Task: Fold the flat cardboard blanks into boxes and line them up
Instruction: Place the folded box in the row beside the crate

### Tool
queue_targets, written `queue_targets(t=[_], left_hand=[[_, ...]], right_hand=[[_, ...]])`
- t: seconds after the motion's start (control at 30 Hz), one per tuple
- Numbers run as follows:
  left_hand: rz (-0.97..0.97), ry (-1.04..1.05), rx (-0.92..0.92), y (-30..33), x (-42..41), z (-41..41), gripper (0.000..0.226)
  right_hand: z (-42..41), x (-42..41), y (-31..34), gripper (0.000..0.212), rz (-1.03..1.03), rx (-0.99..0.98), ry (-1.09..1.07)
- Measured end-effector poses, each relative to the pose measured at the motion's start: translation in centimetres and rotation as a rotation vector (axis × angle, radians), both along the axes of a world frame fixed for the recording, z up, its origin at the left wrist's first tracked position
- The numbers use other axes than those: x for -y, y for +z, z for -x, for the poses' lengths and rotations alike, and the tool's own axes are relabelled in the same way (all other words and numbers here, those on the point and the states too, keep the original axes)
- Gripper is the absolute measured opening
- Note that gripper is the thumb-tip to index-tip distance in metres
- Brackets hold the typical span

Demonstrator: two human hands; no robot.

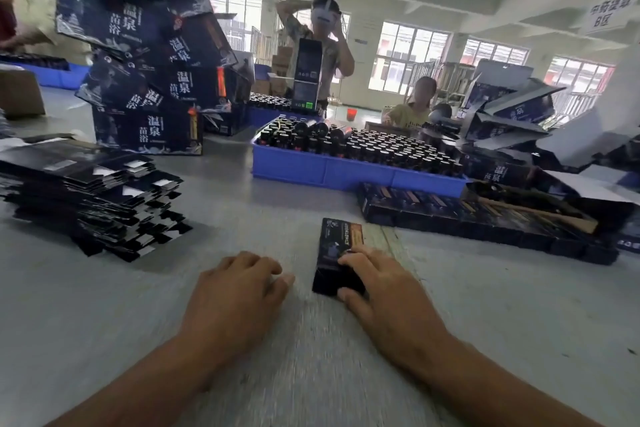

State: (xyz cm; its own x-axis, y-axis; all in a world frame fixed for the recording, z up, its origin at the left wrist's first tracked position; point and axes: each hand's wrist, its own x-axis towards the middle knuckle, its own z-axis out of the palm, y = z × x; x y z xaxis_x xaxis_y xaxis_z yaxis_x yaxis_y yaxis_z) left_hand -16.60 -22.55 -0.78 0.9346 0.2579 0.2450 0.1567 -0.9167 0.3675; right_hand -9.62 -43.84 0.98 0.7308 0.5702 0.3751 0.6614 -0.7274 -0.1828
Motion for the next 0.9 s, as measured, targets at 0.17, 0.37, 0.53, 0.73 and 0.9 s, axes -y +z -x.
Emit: queue_targets(t=[0.17,0.37,0.53,0.73,0.9], left_hand=[[-0.115,-0.031,-0.024,-0.3,0.4,0.0,0.044],[-0.122,-0.035,-0.056,-0.2,0.3,-0.4,0.044],[-0.127,-0.048,-0.128,0.2,-0.3,-1.3,0.063],[-0.126,-0.056,-0.182,0.3,-0.3,-1.6,0.073],[-0.113,-0.055,-0.24,0.1,-0.3,-2.3,0.048]], right_hand=[[-6.3,-2.7,-0.1,0.033,0.012,0.064,-0.03],[-14.8,-4.0,-0.1,0.036,0.105,0.064,-0.202],[-18.8,-4.9,0.2,0.042,0.088,-0.008,-0.286],[-20.2,-5.6,0.4,0.061,0.12,-0.052,-0.303],[-17.6,-4.7,0.6,0.065,0.121,0.042,-0.279]])
